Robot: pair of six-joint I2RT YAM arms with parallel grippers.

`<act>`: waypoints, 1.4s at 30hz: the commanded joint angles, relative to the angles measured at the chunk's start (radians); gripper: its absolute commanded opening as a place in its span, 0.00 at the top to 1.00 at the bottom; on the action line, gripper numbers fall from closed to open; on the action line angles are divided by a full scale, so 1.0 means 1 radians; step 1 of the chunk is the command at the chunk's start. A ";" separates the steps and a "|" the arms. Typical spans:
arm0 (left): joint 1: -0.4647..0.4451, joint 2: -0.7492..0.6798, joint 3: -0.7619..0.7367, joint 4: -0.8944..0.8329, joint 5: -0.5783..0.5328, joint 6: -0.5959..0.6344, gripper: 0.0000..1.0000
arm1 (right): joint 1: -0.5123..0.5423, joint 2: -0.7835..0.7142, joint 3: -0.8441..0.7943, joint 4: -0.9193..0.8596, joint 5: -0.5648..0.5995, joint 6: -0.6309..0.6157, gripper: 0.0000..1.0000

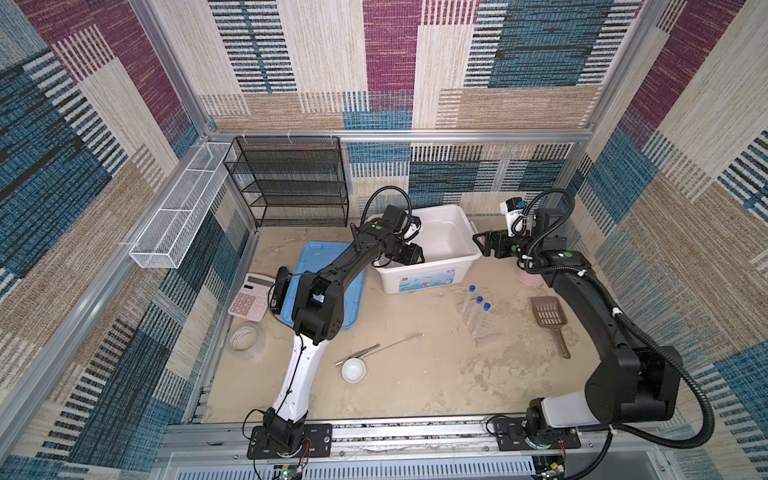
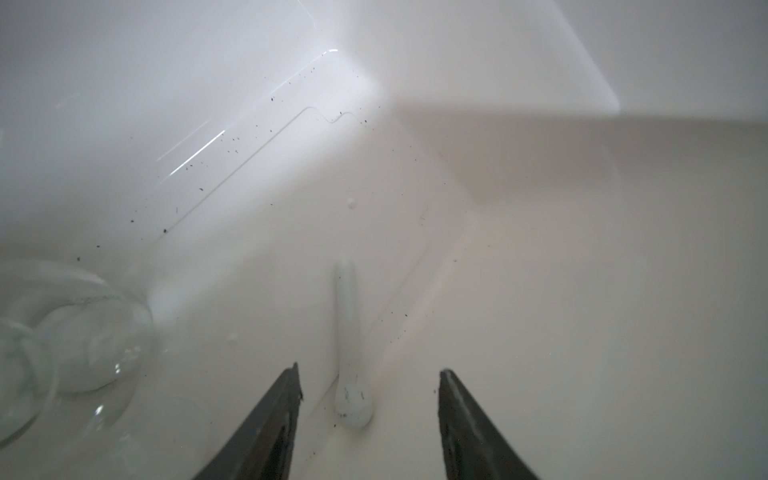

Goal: Organize the chemistry lab equipment
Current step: 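Open the left gripper to release the white pestle in the bin, then raise the left gripper from the bin while the right gripper moves to the bottle brush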

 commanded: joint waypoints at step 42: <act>0.204 -0.841 -1.010 0.589 -0.324 -0.301 0.01 | 0.627 -0.024 -0.105 -0.005 -0.065 -0.506 0.17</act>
